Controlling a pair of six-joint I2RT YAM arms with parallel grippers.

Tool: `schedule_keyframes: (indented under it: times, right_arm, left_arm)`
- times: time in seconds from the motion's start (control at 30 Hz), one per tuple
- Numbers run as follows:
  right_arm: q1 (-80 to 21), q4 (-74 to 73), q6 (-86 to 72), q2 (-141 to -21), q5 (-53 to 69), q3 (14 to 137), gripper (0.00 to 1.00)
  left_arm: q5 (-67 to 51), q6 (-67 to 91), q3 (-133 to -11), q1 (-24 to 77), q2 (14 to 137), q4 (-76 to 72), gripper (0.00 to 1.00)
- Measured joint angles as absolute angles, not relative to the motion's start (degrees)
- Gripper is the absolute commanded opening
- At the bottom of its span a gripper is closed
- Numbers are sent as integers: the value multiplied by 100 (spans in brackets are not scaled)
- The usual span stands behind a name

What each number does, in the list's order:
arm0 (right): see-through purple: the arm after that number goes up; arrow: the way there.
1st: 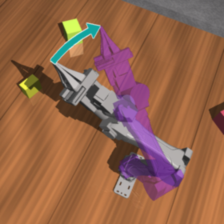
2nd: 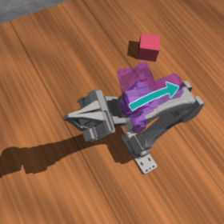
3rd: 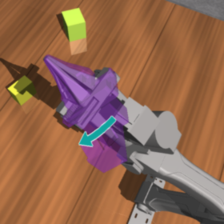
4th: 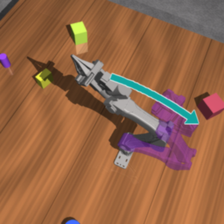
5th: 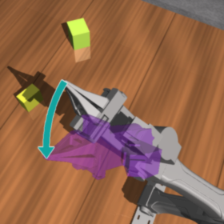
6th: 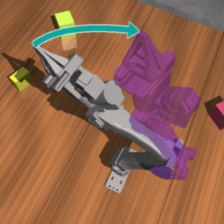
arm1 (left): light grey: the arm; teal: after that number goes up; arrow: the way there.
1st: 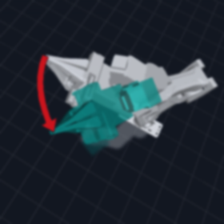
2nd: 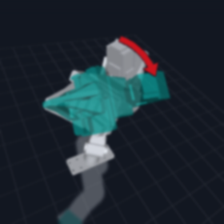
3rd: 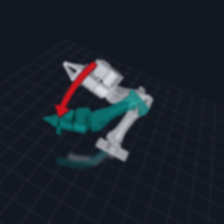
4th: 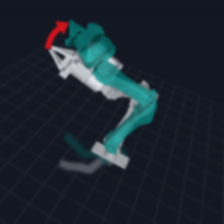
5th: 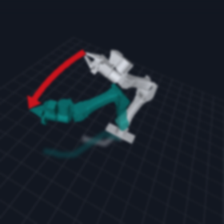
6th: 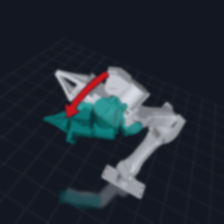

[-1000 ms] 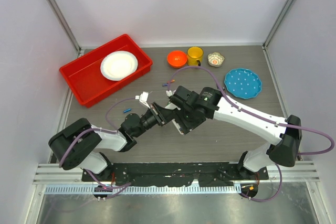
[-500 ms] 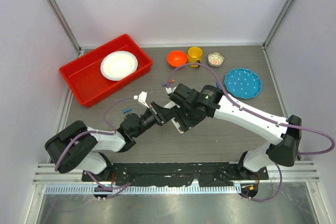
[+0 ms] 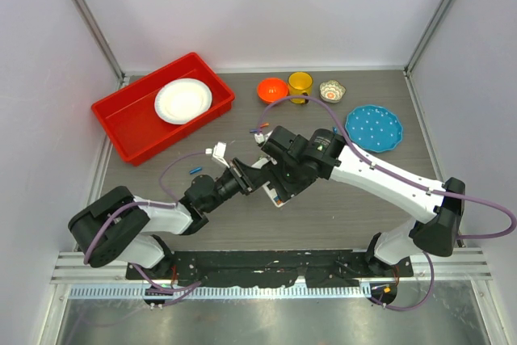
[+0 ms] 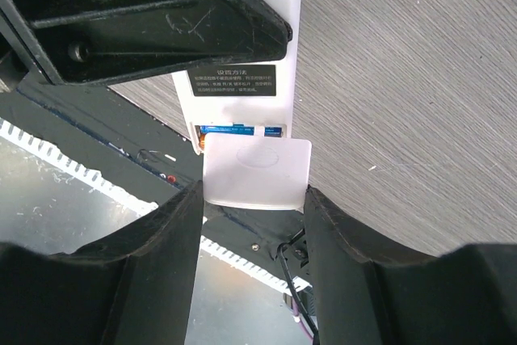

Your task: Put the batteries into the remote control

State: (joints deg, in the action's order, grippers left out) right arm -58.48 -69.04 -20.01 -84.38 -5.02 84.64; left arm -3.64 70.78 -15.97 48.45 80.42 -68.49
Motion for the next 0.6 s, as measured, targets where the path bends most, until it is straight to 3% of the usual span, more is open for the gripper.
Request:
schedule_keyframes:
  times: [0.6]
  right_arm:
    - [-5946,-6908,-1796,-8449,-436,8464,1]
  left_arm:
    - [-845,7505,-1653,4657,8270,-6694,0]
